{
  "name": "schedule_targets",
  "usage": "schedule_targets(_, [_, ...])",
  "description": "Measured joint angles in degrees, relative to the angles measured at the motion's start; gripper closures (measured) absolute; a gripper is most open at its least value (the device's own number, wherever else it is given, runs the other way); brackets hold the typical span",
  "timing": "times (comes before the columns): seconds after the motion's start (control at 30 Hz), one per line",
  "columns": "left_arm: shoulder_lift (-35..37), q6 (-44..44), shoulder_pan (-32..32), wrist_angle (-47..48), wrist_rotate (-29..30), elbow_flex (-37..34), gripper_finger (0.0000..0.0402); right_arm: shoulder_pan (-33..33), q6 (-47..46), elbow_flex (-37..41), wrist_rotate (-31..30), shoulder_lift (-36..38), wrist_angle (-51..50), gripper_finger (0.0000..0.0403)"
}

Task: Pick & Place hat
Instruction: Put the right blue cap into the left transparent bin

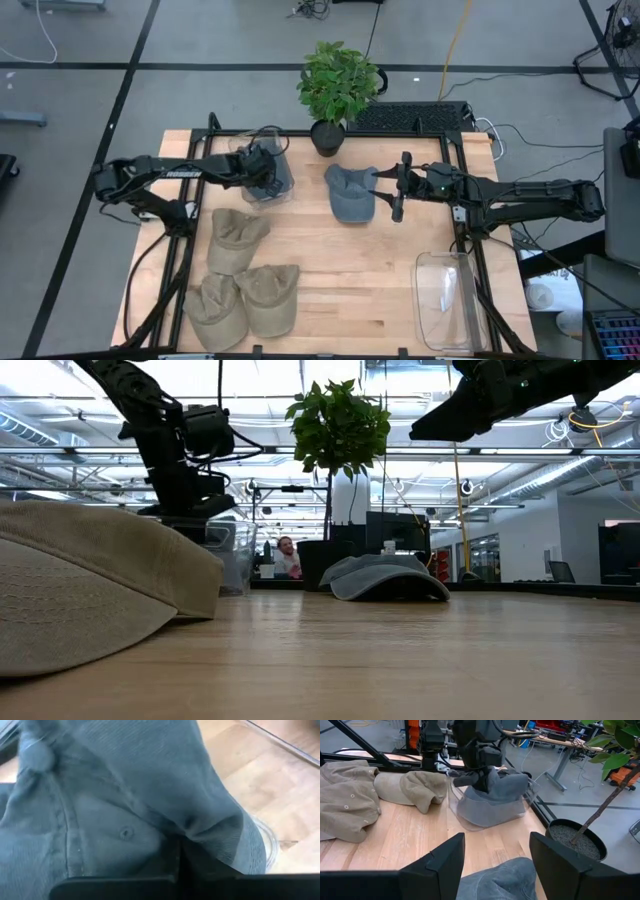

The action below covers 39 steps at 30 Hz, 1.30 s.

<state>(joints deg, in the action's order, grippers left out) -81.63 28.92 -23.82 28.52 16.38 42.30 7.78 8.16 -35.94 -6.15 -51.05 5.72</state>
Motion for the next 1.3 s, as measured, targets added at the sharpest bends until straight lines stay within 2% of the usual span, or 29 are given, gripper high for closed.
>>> schedule_targets(0.17, [4.6, -3.5, -0.2, 5.2, 1.7, 1.3, 0.0399, 0.0, 0.0, 0.0, 0.0, 0.0, 0.0, 0.0193])
schedule_targets(0.4, [11.8, -3.7, 0.0, 13.1, 9.0, 7.0, 0.0398, 0.0, 0.0, 0.0, 0.0, 0.0, 0.0, 0.0193])
schedule_targets(0.47, [13.4, -3.5, 0.5, 12.4, 7.0, 7.7, 0.0396, 0.0, 0.0, 0.0, 0.0, 0.0, 0.0, 0.0193])
schedule_targets(0.6, [14.4, -1.0, 2.1, 13.0, -1.0, 7.7, 0.0399, 0.0, -0.1, 0.0, 0.2, 0.0, 0.0, 0.0193])
schedule_targets(0.9, [8.9, 7.0, 8.2, 18.7, 0.2, 7.7, 0.0397, 0.0, 0.0, 0.0, 0.2, 0.0, 0.0, 0.0193])
schedule_targets(1.07, [4.4, 8.2, 8.3, 18.8, 6.1, 7.7, 0.0397, 0.0, 0.0, 0.0, 0.2, 0.0, 0.0, 0.0193])
schedule_targets(1.3, [-3.1, 9.1, 6.4, 18.1, 7.3, 7.9, 0.0395, 0.0, 0.0, 0.0, 0.2, 0.0, 0.0, 0.0193])
